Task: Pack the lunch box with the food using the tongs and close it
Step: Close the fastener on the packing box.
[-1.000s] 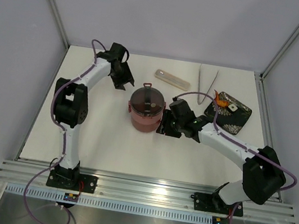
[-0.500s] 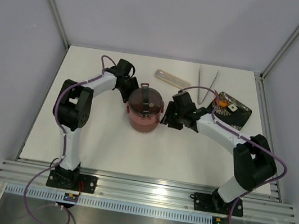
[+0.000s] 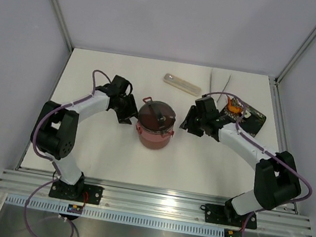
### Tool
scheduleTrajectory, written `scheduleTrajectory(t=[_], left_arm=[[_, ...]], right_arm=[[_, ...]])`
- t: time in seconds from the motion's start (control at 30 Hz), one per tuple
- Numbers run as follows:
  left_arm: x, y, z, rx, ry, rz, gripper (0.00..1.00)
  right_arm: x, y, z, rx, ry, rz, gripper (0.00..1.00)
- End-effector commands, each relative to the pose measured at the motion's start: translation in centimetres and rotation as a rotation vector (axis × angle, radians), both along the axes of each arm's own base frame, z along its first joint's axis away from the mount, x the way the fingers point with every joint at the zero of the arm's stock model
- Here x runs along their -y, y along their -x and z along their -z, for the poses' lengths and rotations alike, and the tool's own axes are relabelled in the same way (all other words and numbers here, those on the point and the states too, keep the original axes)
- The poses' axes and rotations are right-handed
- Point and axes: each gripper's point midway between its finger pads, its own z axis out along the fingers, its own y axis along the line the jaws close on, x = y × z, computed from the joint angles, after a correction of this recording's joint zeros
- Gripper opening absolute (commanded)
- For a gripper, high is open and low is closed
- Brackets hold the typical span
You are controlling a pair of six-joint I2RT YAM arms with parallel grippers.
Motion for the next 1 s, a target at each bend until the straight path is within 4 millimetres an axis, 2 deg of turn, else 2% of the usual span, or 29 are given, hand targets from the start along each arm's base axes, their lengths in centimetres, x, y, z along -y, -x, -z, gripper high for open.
scheduleTrajectory(t=[0.0, 0.13, 0.17, 0.23, 0.27, 0.33, 0.43, 0.5, 0.63, 0.73, 0.8, 0.83, 0.87, 0.93, 0.97], left_arm=[[-1.5, 0.3, -1.6, 0.064, -0.080, 0.000, 0.51], [-3.7, -0.1, -2.6, 0.125, -0.164, -0.032, 0.54], [-4.0, -0.8, -2.8, 0.132, -0.159, -0.046, 0.54], [-4.2, -1.9, -2.9, 0.136, -0.148, -0.062, 0.54], [-4.4, -2.6, -2.3, 0.124, -0.151, -0.078, 0.54], [-3.9, -4.4, -2.7, 0.146, -0.120, -0.093, 0.54], [-2.5, -6.6, -1.9, 0.136, -0.057, -0.079, 0.53], [-1.6, -7.3, -0.6, 0.104, -0.028, -0.062, 0.52], [0.1, -8.3, -0.5, 0.114, 0.039, -0.017, 0.52], [0.9, -7.8, -0.1, 0.100, 0.057, 0.014, 0.51], [1.2, -6.9, 0.4, 0.088, 0.058, 0.033, 0.51], [1.6, -6.6, 0.0, 0.099, 0.069, 0.045, 0.51], [1.6, -5.6, 0.6, 0.081, 0.069, 0.056, 0.50], [2.4, -4.5, 0.3, 0.091, 0.088, 0.084, 0.50], [2.5, -3.4, 1.0, 0.073, 0.087, 0.096, 0.50]], right_arm=[[0.4, 1.0, -1.7, 0.031, -0.012, -0.020, 0.51], [1.5, 2.8, -1.6, 0.011, 0.009, -0.033, 0.50], [0.7, 3.6, -2.1, 0.006, -0.039, -0.068, 0.50], [0.2, 4.6, -1.7, -0.015, -0.075, -0.089, 0.50], [-0.2, 5.0, -1.9, -0.017, -0.092, -0.104, 0.50], [-1.4, 5.8, -1.7, -0.029, -0.094, -0.130, 0.50], [-3.6, 6.6, -1.0, -0.048, -0.106, -0.166, 0.50], [-4.6, 6.6, -1.1, -0.051, -0.133, -0.167, 0.50], [-5.6, 5.9, -0.8, -0.060, -0.155, -0.145, 0.50], [-6.2, 5.1, -0.8, -0.063, -0.149, -0.141, 0.51], [-5.7, 4.3, -0.7, -0.053, -0.112, -0.119, 0.51], [-5.8, 3.7, -0.9, -0.044, -0.103, -0.113, 0.51], [-5.4, 3.2, -0.8, -0.038, -0.087, -0.102, 0.51], [-4.5, 1.6, -0.9, -0.032, -0.092, -0.067, 0.51], [-4.1, 1.0, -0.9, -0.025, -0.091, -0.063, 0.51]])
